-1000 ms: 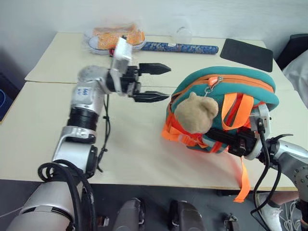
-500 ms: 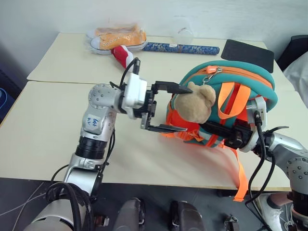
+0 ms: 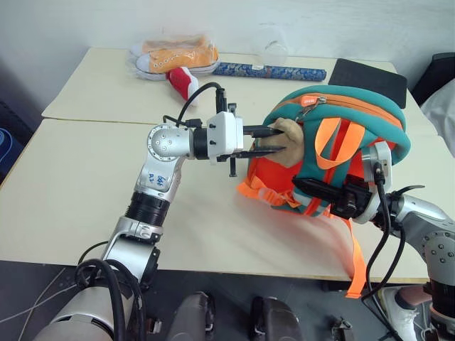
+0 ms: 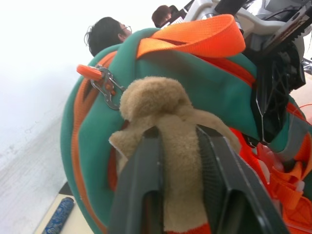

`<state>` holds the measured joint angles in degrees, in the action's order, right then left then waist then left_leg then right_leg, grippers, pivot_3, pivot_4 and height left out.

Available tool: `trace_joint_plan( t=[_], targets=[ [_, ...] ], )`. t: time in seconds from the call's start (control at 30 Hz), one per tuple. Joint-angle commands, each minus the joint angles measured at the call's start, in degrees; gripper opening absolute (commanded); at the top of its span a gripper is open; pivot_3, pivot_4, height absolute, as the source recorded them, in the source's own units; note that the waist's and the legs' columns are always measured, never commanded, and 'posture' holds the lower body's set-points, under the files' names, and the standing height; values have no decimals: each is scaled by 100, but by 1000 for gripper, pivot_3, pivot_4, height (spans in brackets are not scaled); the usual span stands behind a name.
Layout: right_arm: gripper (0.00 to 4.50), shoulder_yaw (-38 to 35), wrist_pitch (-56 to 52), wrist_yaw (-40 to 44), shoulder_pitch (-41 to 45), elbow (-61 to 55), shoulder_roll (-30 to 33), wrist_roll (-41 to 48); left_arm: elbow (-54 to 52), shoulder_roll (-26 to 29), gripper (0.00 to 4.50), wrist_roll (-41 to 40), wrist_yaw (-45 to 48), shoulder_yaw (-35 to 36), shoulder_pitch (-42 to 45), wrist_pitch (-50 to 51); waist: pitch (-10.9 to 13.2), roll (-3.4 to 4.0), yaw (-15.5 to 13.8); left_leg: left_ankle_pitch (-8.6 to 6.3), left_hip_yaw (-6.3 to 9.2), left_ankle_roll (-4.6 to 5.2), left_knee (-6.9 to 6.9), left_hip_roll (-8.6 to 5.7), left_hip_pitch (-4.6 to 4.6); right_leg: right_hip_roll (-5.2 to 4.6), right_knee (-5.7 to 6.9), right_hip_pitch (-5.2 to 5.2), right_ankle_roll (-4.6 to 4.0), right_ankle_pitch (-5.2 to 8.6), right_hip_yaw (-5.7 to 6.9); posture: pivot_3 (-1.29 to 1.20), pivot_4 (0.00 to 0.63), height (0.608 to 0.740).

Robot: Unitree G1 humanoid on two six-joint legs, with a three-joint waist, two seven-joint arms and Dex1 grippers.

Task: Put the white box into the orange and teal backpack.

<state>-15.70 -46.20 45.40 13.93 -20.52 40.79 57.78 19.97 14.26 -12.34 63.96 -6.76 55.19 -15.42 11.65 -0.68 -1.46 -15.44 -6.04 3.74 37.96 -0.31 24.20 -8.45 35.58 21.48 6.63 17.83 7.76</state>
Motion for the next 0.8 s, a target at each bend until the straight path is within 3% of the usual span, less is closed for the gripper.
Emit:
trace_joint_plan(
  t=[0.03, 0.3, 0.5, 0.67, 0.8],
  targets=[
    [0, -266, 108, -20, -123, -245, -8, 129, -55, 213, 12, -775, 241, 449, 271, 652, 0, 0, 3, 0, 1, 0, 0, 0, 1, 0, 0, 0, 0, 0, 0, 0, 150, 740],
    [0, -705, 123, -134, -404, -311, 54, 242, 1343, 1149, 12, -1125, -159, 1311, 1134, 1956, 0, 0, 10, 1, 0, -2, -1, 0, -1, 11, 6, 2, 0, 0, 3, 0, 150, 740],
    [0, -1190, 122, -204, -627, -289, 121, 425, 2267, 1706, 12, -296, -183, 813, 930, 2137, 0, 0, 10, 1, -5, -1, -1, -3, -1, 39, 8, 6, 1, 0, 3, 0, 150, 740],
    [0, -1408, 104, -345, -677, -274, 98, 624, 2345, 1580, 12, 102, -114, 407, 372, 1907, 0, 0, 24, 0, -12, -2, -2, 2, -5, 41, 10, 9, 1, 0, -4, 0, 150, 740],
    [0, -1463, 113, -451, -710, -282, 65, 749, 1927, 1050, 12, -58, -258, 387, -116, 1997, 0, 0, 2, 0, -10, -3, -2, 4, -3, 8, 8, 9, 0, 0, -16, 0, 150, 740]
  ],
)
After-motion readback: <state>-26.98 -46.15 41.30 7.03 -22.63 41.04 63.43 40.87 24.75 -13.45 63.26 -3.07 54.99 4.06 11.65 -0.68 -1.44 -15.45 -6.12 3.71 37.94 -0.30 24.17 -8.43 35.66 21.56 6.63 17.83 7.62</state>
